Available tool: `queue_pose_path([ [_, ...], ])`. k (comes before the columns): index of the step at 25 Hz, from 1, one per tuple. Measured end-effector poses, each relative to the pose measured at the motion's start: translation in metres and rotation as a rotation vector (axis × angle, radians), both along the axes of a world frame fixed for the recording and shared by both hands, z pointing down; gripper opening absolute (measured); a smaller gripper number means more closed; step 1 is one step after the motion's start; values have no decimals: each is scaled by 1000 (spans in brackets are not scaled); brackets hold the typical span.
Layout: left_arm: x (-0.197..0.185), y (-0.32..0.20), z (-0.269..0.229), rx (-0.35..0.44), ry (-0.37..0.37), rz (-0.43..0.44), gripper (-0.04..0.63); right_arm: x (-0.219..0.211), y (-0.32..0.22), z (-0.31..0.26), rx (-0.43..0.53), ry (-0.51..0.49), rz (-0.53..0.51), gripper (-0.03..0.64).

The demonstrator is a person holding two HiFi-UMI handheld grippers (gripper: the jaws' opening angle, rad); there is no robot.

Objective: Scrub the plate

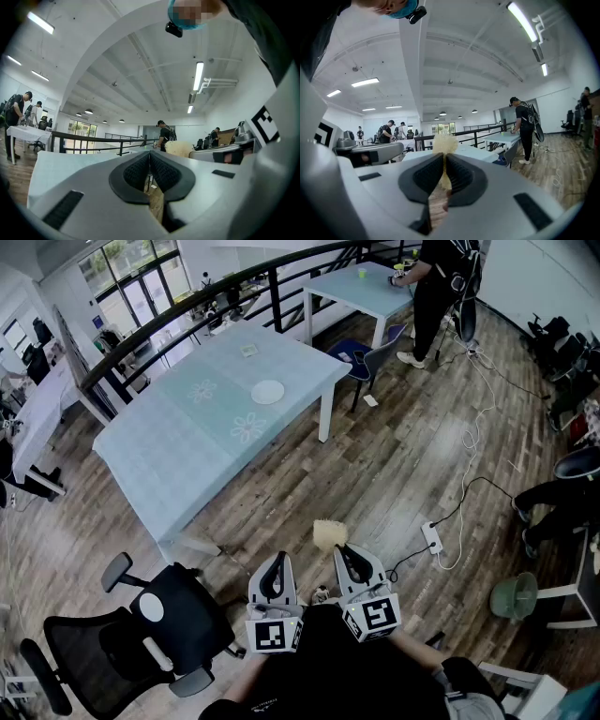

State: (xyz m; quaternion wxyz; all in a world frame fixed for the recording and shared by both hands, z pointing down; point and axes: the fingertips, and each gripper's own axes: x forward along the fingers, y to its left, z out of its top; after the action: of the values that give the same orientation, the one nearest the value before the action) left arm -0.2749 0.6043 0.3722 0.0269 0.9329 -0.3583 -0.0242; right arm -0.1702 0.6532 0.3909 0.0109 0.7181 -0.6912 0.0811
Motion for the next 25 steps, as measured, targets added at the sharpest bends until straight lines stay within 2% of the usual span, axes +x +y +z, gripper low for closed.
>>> queue_pose_path([
  [11,9,3,7,-13,-45,2,15,1,1,1,-4,-2,-20,31],
  [17,10,3,10,-25,-44,4,14,3,2,7,-18,-14,-19,29],
  [25,7,-5,16,-46,-55,-13,15,3,-7,9,-14,-73,-33,31],
])
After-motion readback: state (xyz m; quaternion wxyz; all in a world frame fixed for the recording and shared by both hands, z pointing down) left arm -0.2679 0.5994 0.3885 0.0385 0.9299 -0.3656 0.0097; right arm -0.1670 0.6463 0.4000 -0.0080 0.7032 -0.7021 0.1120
